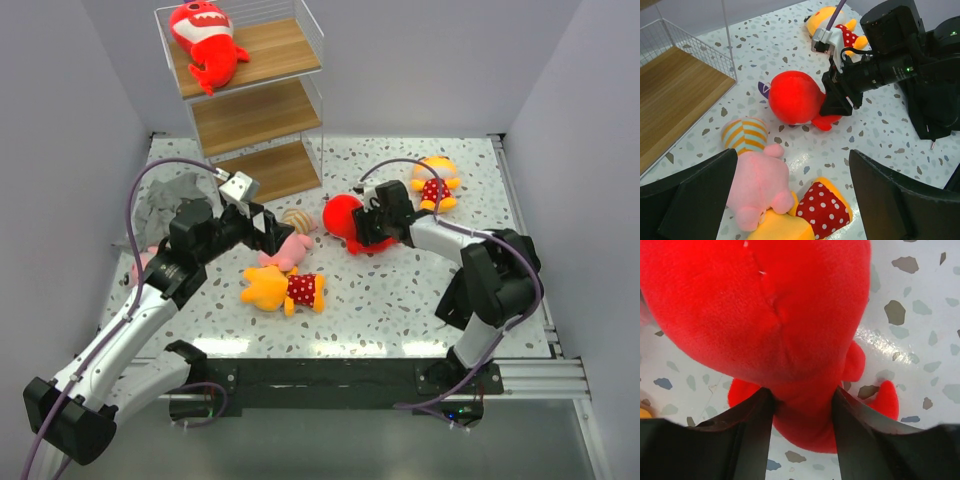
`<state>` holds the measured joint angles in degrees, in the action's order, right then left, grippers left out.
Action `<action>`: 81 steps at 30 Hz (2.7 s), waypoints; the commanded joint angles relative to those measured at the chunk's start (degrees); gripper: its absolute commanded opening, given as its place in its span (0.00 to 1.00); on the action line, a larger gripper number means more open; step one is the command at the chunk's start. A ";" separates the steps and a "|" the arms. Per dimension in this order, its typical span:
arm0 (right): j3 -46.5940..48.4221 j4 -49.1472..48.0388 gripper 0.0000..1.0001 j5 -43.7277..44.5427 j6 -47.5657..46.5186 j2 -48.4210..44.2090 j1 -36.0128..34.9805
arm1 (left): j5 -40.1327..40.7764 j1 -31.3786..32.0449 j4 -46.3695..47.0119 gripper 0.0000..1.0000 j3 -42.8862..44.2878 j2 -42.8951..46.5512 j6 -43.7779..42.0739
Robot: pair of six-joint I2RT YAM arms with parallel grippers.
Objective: Place and organize the stuffed toys onto the shelf
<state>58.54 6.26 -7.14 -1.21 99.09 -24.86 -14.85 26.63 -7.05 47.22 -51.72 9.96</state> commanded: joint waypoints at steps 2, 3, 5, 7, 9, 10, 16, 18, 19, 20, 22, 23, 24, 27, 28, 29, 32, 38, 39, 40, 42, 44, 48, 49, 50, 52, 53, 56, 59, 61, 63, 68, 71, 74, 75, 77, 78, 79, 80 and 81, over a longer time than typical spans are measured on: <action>1.05 -1.34 0.22 -0.60 3.31 -2.93 -0.27 | -0.88 -0.26 2.39 0.97 0.06 -0.04 0.42; 0.18 -1.34 0.17 -0.95 4.28 -3.89 -0.19 | -0.88 -0.18 2.48 0.97 0.06 -0.13 0.50; -0.88 -1.51 0.09 -3.05 7.44 -7.84 -0.19 | -0.97 -0.18 2.48 0.96 0.24 -0.13 0.59; -2.29 -1.52 0.07 -6.55 12.25 -10.83 -0.19 | -1.40 -0.18 2.57 0.96 0.33 -0.31 0.94; -4.13 -2.13 0.07 -9.02 16.22 -15.49 -0.19 | -1.93 -0.27 2.74 0.95 0.41 -0.31 1.29; -4.84 -3.52 0.07 -11.65 20.51 -17.07 -0.19 | -2.46 -0.27 3.00 0.95 0.33 -0.13 1.38; -11.34 -15.36 0.09 -18.61 38.69 -28.94 -0.27 | -4.92 -0.27 5.55 0.95 0.15 1.18 4.19; -15.27 -21.52 0.10 -20.80 44.95 -32.44 -0.19 | -6.85 -0.27 6.78 0.95 -0.11 1.54 7.77; -16.69 -28.69 0.10 -21.25 51.33 -33.51 -0.19 | -9.38 -0.27 10.09 0.94 -0.72 1.71 9.19; -17.93 -32.07 0.10 -21.51 54.27 -34.39 -0.19 | -10.88 -0.27 11.69 0.94 -1.34 1.98 10.94; -20.74 -40.22 0.10 -21.43 61.90 -36.41 -0.19 | -15.09 -0.27 18.51 0.94 -3.70 2.50 16.66; -21.36 -42.71 0.10 -21.43 64.03 -36.94 -0.19 | -16.34 -0.27 21.00 0.93 -4.41 2.51 18.76; -22.50 -45.00 0.10 -21.43 66.14 -37.30 -0.10 | -17.31 -0.27 23.29 0.93 -5.12 2.68 22.35; -23.73 -53.09 0.10 -21.43 73.18 -38.00 -0.19 | -20.56 -0.27 31.64 0.92 -6.61 1.72 27.46; -23.83 -55.54 0.10 -21.34 75.72 -38.09 -0.19 | -21.09 -0.18 34.53 0.92 -6.70 0.67 28.18; -23.91 -56.61 0.10 -21.25 76.79 -38.09 -0.19 | -21.18 -0.18 35.52 0.92 -6.62 0.05 29.15; -25.58 -64.42 0.10 -20.55 82.67 -36.96 -0.19 | -21.27 -0.18 39.38 0.90 -6.18 -2.58 31.60; -27.17 -75.25 0.11 -20.72 89.28 -33.53 -0.19 | -24.87 0.70 48.71 0.84 -4.42 -8.47 38.03; -27.34 -75.43 0.11 -20.64 89.37 -33.44 -0.19 | -24.87 1.05 48.53 0.83 -3.81 -9.00 37.68; -27.43 -75.95 0.11 -20.46 89.19 -33.35 -0.19 | -24.53 2.10 47.05 0.83 -2.24 -9.97 37.07; -27.61 -75.96 0.11 -20.02 89.10 -33.43 -0.19 | -23.39 3.94 44.50 0.82 -0.65 -10.85 34.00; -27.43 -75.79 0.11 -20.02 88.75 -33.43 -0.19 | -21.45 5.00 41.42 0.82 1.20 -11.20 31.54; -27.17 -74.82 0.11 -20.02 88.22 -33.61 -0.19 | -19.52 6.59 40.62 0.81 2.17 -12.61 30.56; -27.17 -74.47 0.11 -20.02 88.14 -33.78 -0.19 | -19.08 6.85 40.62 0.81 2.43 -12.87 30.47; -27.17 -74.38 0.11 -20.02 88.14 -33.87 -0.19 | -18.81 7.03 40.54 0.79 2.70 -13.14 30.04; -27.25 -74.11 0.11 -19.93 88.05 -34.14 -0.19 | -18.02 7.73 39.48 0.77 3.58 -13.93 29.16; -27.25 -74.03 0.11 -19.85 88.05 -34.22 -0.19 | -17.76 7.91 39.05 0.76 3.84 -14.19 28.20; -27.17 -73.33 0.11 -19.85 87.87 -34.75 -0.19 | -16.53 8.26 37.11 0.73 4.54 -14.98 26.35; -27.17 -72.53 0.11 -19.58 87.52 -35.28 -0.19 | -15.56 8.44 36.32 0.71 4.46 -14.99 25.38; -27.17 -72.44 0.11 -19.41 87.52 -35.45 -0.19 | -15.82 8.52 36.93 0.68 4.19 -14.98 25.29; -27.17 -72.18 0.11 -19.41 87.43 -35.54 -0.19 | -16.61 8.61 37.89 0.63 4.11 -14.98 25.64; -27.60 -71.04 0.20 -19.06 86.73 -35.89 -0.19 | -18.63 8.87 40.80 0.24 4.11 -15.25 27.39; -28.22 -70.60 0.31 -18.70 86.38 -36.24 -0.19 | -18.99 8.96 40.80 0.00 4.54 -15.51 27.84; -28.48 -69.20 0.46 -18.44 85.24 -37.03 -0.10 | -18.46 8.96 40.19 0.00 4.55 -14.90 27.75; -28.57 -67.89 0.51 -18.18 84.45 -37.82 -0.19 | -18.20 8.96 39.31 0.00 4.81 -14.72 27.49; -28.66 -66.56 0.64 -17.83 83.57 -38.79 -0.19 | -17.15 8.96 37.03 0.00 5.94 -14.20 25.82; -28.66 -65.16 0.68 -17.74 82.61 -39.14 -0.19 | -15.75 8.96 33.89 0.00 6.56 -13.85 24.95; -28.75 -64.19 0.72 -17.65 81.90 -40.54 -0.19 | -15.04 8.96 32.03 0.00 7.26 -13.75 23.11; -28.66 -63.05 0.78 -17.65 81.20 -41.25 -0.19 | -14.25 8.96 28.27 0.00 8.92 -13.23 22.05; -28.49 -59.56 0.86 -17.47 79.28 -42.21 -0.19 | -12.50 8.96 26.32 0.00 9.81 -12.97 20.99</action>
<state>30.11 -58.15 -26.30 83.18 60.73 -25.02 -31.90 35.40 25.71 51.33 -66.94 36.47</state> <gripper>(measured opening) 0.756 0.040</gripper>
